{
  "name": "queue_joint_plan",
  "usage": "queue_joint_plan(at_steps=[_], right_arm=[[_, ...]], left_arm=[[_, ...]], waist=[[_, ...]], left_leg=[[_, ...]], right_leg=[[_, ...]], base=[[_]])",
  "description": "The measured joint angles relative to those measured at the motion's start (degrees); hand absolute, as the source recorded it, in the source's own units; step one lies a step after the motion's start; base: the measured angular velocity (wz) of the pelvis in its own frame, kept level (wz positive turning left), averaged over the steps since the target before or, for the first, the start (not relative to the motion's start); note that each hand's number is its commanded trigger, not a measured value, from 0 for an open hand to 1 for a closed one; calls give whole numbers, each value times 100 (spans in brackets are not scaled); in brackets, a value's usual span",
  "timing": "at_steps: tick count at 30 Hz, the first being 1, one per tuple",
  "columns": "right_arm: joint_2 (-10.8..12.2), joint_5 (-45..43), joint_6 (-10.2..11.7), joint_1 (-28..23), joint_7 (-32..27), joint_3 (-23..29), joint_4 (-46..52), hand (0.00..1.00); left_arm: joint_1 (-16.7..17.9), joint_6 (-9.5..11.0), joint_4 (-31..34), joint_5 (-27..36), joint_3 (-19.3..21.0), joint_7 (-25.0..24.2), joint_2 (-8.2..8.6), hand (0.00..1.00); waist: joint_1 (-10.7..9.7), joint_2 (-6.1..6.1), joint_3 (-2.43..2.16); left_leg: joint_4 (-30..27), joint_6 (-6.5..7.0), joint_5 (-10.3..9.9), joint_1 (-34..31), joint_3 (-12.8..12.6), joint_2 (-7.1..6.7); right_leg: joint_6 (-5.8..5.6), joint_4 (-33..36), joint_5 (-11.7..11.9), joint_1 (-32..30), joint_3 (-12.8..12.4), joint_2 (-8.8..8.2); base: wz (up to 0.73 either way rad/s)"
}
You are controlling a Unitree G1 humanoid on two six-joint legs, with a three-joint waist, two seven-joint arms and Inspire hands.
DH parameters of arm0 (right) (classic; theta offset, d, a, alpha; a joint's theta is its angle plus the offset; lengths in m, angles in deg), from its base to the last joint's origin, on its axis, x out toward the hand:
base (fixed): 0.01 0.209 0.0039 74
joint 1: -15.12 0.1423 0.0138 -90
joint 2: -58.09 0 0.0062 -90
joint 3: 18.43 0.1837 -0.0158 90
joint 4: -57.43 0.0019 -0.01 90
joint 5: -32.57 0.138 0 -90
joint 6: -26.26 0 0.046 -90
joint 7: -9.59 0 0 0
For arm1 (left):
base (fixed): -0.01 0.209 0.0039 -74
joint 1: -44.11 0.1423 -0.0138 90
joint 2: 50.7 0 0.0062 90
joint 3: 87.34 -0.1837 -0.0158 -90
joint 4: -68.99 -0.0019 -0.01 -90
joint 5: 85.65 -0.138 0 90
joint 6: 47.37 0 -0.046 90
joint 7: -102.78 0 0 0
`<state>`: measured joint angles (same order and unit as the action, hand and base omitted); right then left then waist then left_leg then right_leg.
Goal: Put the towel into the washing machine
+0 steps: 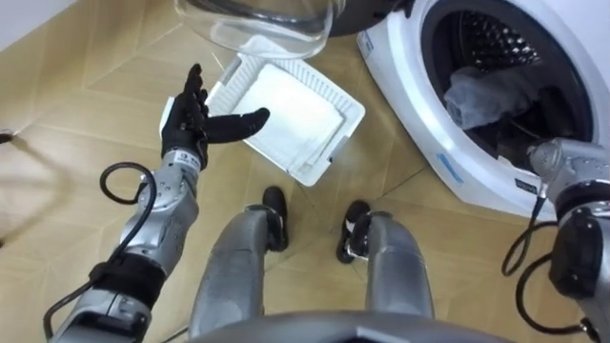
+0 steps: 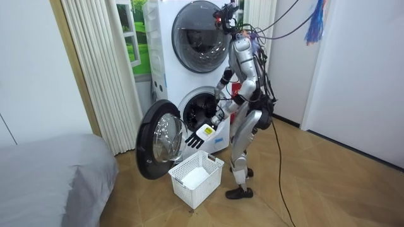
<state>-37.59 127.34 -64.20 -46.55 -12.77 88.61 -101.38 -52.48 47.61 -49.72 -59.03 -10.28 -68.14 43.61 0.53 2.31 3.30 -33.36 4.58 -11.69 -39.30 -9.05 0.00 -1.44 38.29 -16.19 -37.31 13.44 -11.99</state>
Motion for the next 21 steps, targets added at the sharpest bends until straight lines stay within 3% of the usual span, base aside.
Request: queue_joint_plan(at_steps=[5,10,11,12,16,17,21], right_arm=[[44,2,70,-367,39,3,0,0],[220,-115,91,-994,443,-4,110,0],[260,-148,91,-1202,589,3,118,0],[334,-179,93,-1393,758,-2,150,0],[564,-647,98,-2211,1366,-5,342,0],[631,-814,80,-2498,1526,-4,402,0],[770,-1788,34,-3085,2250,-201,112,0]], left_arm=[[66,1,-300,-515,212,-136,2,0],[578,-4,-467,-1218,609,-313,-1,0],[749,10,-627,-1274,665,-362,-5,0],[857,6,-819,-1345,751,-385,-7,0],[1473,-5,-1096,-1970,1176,-455,-5,0],[1743,-4,-1117,-2012,1301,-467,-5,0],[2065,-2,-1865,-2066,1719,-500,-11,0]], waist=[[140,-80,-13],[159,-139,-44],[163,-160,-64],[164,-174,-122],[151,-141,-220],[127,-116,-311],[117,-54,-369]], left_leg=[[242,-8,-2,502,-7,16],[779,-66,10,1220,-14,21],[923,-75,15,1431,-20,15],[1088,-89,23,1640,-24,13],[1465,-102,32,2306,-25,-67],[1582,-103,32,2498,-16,-77],[1894,-107,30,3287,-1,-89]], right_leg=[[-34,-351,20,565,68,64],[-102,-1006,129,1350,99,229],[-122,-1200,171,1569,114,256],[-143,-1431,237,1795,100,304],[-215,-1923,302,2450,71,364],[-225,-2080,310,2651,65,378],[-229,-2610,415,3517,61,475]], base=[[1],[0],[-9],[-13],[-6],[-5],[-9]])
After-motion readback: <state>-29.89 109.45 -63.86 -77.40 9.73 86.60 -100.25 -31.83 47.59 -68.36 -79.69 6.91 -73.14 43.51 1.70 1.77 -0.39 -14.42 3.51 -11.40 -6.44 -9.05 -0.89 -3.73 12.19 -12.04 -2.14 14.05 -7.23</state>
